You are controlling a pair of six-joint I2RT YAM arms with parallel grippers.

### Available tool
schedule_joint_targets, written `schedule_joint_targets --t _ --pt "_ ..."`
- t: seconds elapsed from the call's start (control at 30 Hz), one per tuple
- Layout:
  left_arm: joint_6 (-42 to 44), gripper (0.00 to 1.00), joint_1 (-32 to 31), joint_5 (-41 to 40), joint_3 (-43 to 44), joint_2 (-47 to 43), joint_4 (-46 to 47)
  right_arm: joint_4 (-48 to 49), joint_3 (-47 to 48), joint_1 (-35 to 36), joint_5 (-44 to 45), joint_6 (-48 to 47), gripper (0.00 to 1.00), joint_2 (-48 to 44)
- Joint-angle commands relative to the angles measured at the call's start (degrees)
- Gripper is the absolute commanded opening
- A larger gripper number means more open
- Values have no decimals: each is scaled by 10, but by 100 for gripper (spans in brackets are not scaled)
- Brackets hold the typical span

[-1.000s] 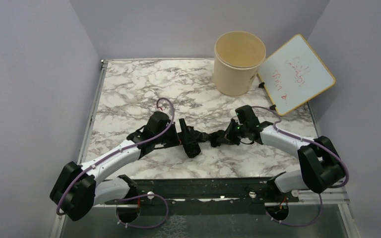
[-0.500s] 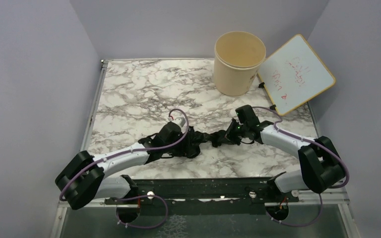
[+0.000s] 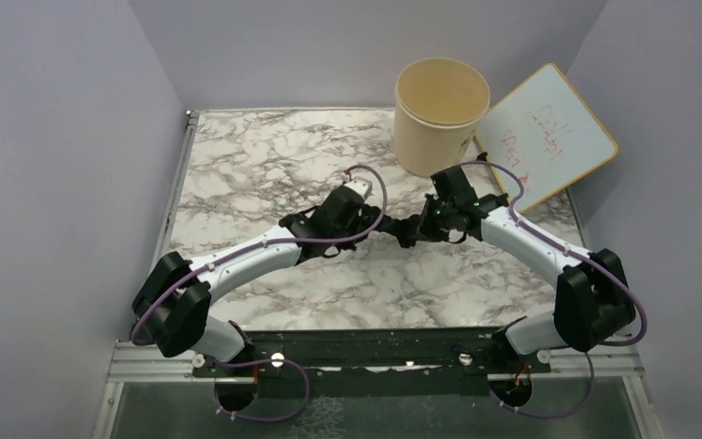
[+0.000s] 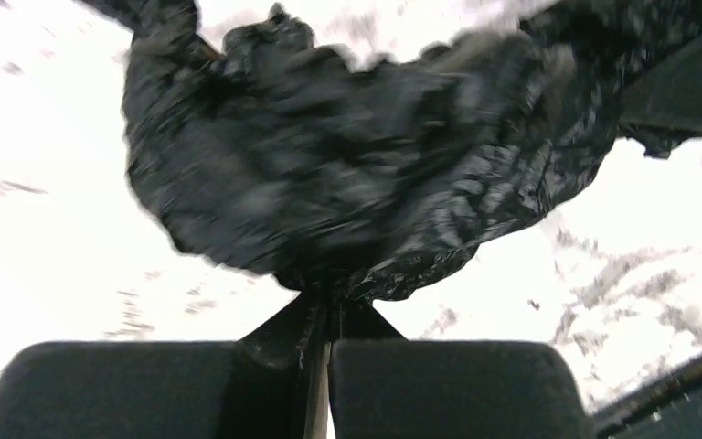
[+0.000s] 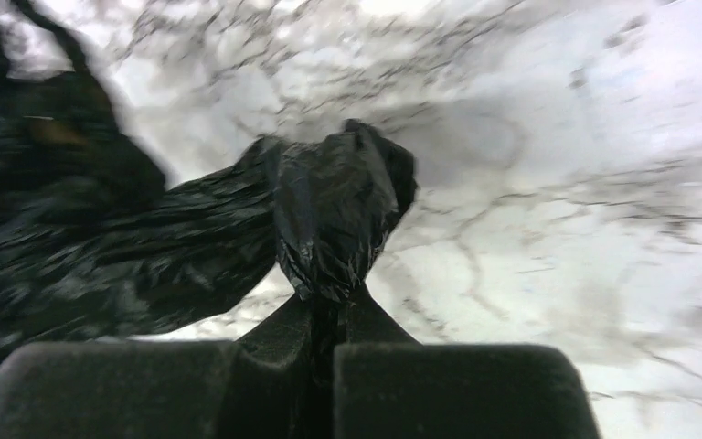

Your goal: Put the trash bags into the trash bin

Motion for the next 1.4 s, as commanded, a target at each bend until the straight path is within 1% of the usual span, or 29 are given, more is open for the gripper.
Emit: schedule_joint_targets --t 0.0,0.1,0.17,0.27,0.37,0.47,0.57,0.7,0.77,0.87,1.0,1.1,1.2,1.37 --pt "127 0 -2 -149 89 -17 -111 -129 50 -4 162 -87 1 3" --pt "142 0 -2 -226 99 -22 -148 -155 61 -4 211 -97 0 -14" --pt "149 0 -2 -256 105 -16 -180 -167 59 -5 239 -94 1 -26" --pt "147 0 -3 -260 110 6 -232 -174 49 -5 273 -85 1 -40" --pt "123 8 -2 -247 113 31 -273 -170 34 -5 287 -81 1 -46" --pt "97 25 -2 -197 112 29 -292 -176 27 -5 294 -84 0 -41" --pt "82 50 -2 -127 102 -8 -286 -185 20 -5 310 -88 0 -39" --pt "56 70 2 -106 71 -75 -258 -175 1 -5 301 -108 1 -45" --pt "45 76 23 -78 58 -109 -241 -175 -6 -5 306 -119 0 -44" --pt "38 79 71 -14 42 -139 -211 -185 -5 -5 323 -128 0 -38" --pt "35 83 143 81 20 -150 -161 -179 -3 -5 300 -143 0 -30" --pt "27 83 159 122 16 -137 -142 -179 -4 -5 296 -146 0 -23" --pt "14 83 163 132 12 -129 -129 -180 -4 -5 300 -149 1 -19" --pt "4 83 166 154 3 -127 -95 -161 -1 -5 252 -189 0 -37"
